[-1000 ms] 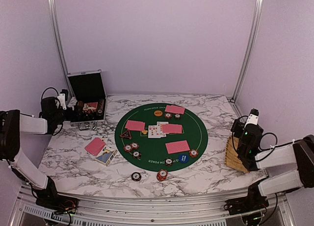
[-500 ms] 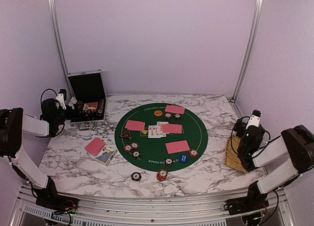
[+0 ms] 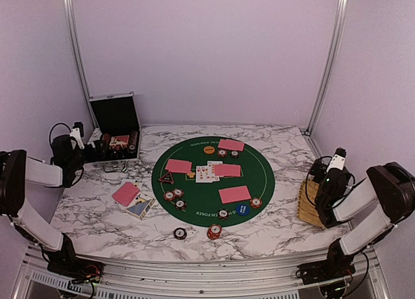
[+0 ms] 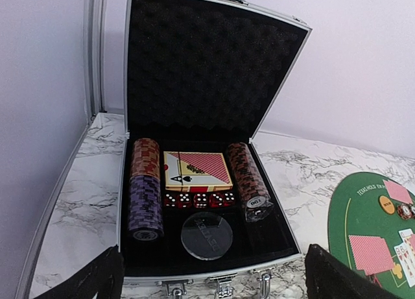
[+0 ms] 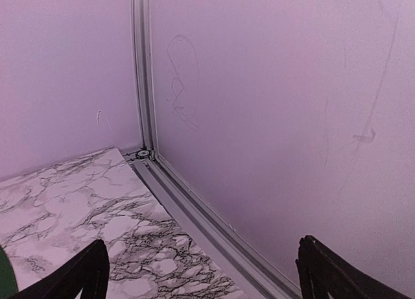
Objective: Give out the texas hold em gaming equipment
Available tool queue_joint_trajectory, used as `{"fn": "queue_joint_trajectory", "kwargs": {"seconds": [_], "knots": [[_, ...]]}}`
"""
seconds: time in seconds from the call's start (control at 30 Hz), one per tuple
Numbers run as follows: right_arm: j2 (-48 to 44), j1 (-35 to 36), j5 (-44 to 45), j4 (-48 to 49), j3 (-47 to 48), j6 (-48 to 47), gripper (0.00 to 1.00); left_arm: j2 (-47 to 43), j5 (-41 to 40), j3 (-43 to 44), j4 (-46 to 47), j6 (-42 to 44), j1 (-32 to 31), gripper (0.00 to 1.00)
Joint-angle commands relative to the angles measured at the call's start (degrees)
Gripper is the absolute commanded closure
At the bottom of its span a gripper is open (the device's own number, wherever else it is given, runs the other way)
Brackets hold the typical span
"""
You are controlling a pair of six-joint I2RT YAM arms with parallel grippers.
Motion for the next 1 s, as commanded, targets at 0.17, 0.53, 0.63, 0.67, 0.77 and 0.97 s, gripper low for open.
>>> {"fn": "queue_joint_trajectory", "kwargs": {"seconds": [0.17,0.53,0.63,0.67,0.77,0.97], "knots": [[0.97,-0.65,-1.06,0.91,2.0,0.1,0.01,-2.7,-6.2,-3.17,-1.28,4.8,0.35,0.01],[1.74,-0.65,-5.73,2.32,1.97,-1.94,0.01,1.14,-5.86,-10.36,14.1,5.99,-0.79,0.01],[3.95,-0.69,-17.44,5.65,1.23,-7.13,0.01,0.74,-9.69,-15.55,21.88,8.45,-3.39,0.01],[5.12,-0.93,-19.29,6.8,1.18,-7.32,0.01,2.68,-10.82,-18.37,29.07,8.49,-4.17,0.01],[7.87,-1.93,-20.7,7.08,2.43,-7.3,0.01,2.14,-12.48,-18.4,29.18,8.49,-4.64,0.01],[6.41,-6.16,-27.24,0.85,4.32,-3.69,0.01,2.26,-14.7,-16.78,26.26,7.89,-4.66,0.01]]}}
